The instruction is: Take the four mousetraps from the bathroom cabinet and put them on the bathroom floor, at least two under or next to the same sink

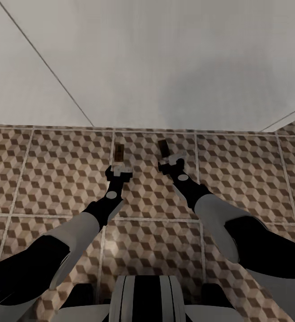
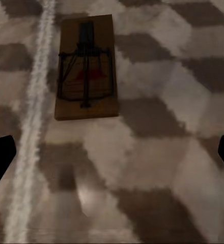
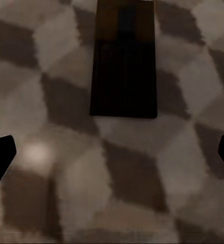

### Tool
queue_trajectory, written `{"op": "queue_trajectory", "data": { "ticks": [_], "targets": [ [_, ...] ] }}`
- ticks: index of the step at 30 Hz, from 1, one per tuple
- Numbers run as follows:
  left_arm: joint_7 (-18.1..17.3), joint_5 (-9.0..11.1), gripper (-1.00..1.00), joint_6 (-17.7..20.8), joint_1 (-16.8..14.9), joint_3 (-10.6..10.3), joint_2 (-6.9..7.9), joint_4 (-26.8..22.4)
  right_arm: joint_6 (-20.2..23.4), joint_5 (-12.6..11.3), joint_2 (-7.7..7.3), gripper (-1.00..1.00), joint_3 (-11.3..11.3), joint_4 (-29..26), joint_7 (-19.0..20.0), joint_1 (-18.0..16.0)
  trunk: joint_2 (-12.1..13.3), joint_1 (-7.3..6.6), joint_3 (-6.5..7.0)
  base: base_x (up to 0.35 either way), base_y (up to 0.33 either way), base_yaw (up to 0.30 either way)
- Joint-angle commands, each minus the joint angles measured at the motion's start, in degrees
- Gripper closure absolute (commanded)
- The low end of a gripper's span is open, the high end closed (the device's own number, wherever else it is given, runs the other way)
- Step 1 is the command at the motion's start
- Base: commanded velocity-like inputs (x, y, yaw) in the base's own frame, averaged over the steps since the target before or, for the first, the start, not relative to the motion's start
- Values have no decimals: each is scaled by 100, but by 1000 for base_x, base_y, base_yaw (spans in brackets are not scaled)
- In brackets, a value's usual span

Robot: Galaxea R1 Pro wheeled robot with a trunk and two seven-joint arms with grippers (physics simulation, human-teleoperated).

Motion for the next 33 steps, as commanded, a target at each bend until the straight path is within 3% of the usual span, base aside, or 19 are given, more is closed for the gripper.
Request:
{"op": "queue_trajectory", "data": {
  "ticks": [1,33],
  "targets": [
    [29,56,-100,-24,-5,-50,2,6,-7,59,1,-100,13,9,-42,-4,-1,-4,-2,-322,0,0],
    [29,55,-100,-28,-5,-50,-5,-5,-109,59,1,-100,13,11,-46,-4,-1,-4,-2,-335,0,0]
  ]
}}
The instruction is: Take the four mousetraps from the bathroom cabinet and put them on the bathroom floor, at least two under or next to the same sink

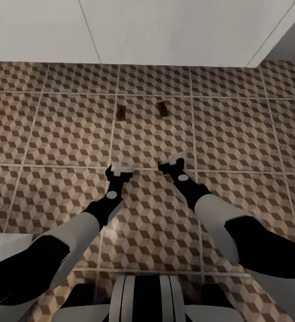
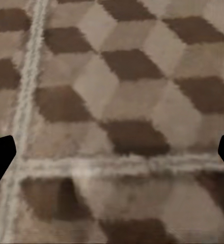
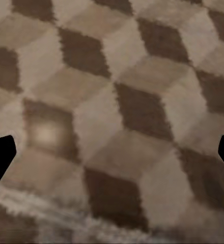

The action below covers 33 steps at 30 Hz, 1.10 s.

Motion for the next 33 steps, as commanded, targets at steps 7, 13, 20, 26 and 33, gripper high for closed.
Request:
{"op": "queue_trajectory", "data": {
  "ticks": [7,13,20,26,33],
  "targets": [
    [29,56,-100,-23,-5,-50,8,15,-62,59,1,-100,14,8,-43,-4,-1,-4,-2,-337,0,0],
    [29,56,-100,-23,6,-50,9,17,-78,59,1,-100,14,8,-42,-4,-1,-4,-2,-337,0,0],
    [29,56,-100,-23,51,-50,4,12,-155,59,1,-100,14,8,-41,3,-1,-4,-2,-257,0,0],
    [29,56,-100,-23,98,-51,7,-5,-187,59,1,-100,14,8,-41,5,-1,-4,-2,-59,0,0],
    [29,56,-100,-23,121,-56,7,-11,-193,59,1,-100,14,8,-41,5,-1,-4,-2,-13,0,0]
  ]
}}
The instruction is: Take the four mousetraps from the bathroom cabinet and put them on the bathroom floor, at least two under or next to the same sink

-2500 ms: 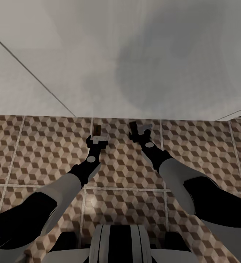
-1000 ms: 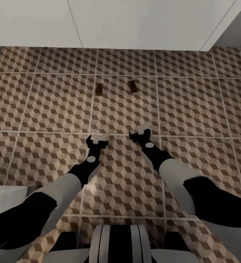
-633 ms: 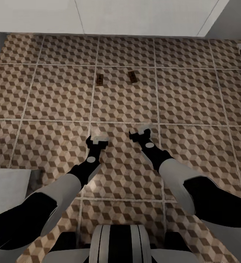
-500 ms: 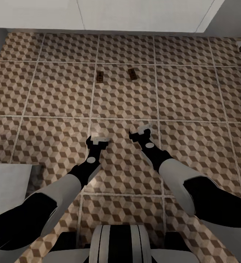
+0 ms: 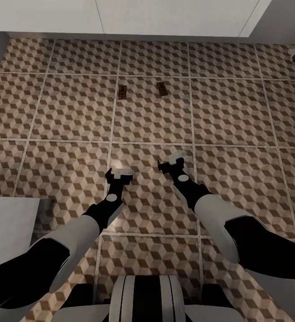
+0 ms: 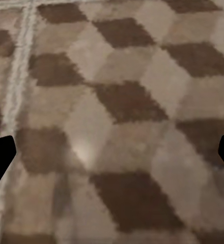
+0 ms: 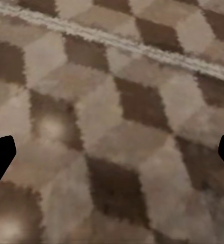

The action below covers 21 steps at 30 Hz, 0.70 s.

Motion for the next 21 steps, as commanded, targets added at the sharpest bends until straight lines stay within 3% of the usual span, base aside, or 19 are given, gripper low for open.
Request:
{"op": "queue_trajectory", "data": {
  "ticks": [1,21],
  "targets": [
    [29,56,-100,-25,-3,-48,2,5,-6,60,1,-100,17,8,-48,-4,-1,-1,-2,-5,0,0],
    [29,56,-100,-50,117,-48,3,7,-9,60,1,-100,17,15,-48,7,-1,-1,-2,-1,0,0]
  ]
}}
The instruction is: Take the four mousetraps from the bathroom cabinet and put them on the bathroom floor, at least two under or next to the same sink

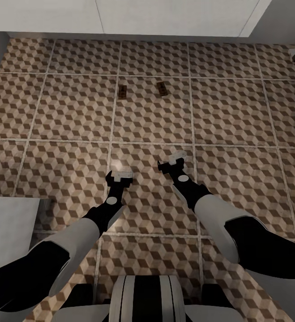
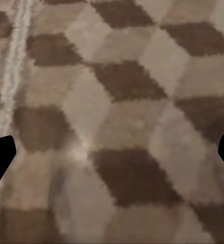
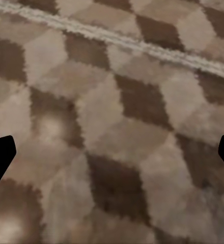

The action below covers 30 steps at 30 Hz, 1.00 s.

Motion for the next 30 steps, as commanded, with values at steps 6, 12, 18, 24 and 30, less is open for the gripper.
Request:
{"op": "queue_trajectory", "data": {
  "ticks": [6,12,18,24,30],
  "targets": [
    [29,56,-100,-22,2,-53,2,7,-11,60,1,-100,17,7,-48,0,-1,-1,-2,0,0,0],
    [29,56,-100,-16,3,-53,2,7,-110,60,1,-100,17,3,-48,3,7,-16,130,0,0,0],
    [29,56,-100,-15,4,-54,2,7,-323,56,1,-100,17,3,-48,3,15,-32,263,0,0,0],
    [34,56,-100,-15,4,-54,2,7,-375,58,1,-100,17,8,-48,3,23,-47,396,0,0,0],
    [42,56,-100,-15,4,-54,2,7,-411,59,1,-100,17,10,-52,6,31,-63,529,0,0,0]
  ]
}}
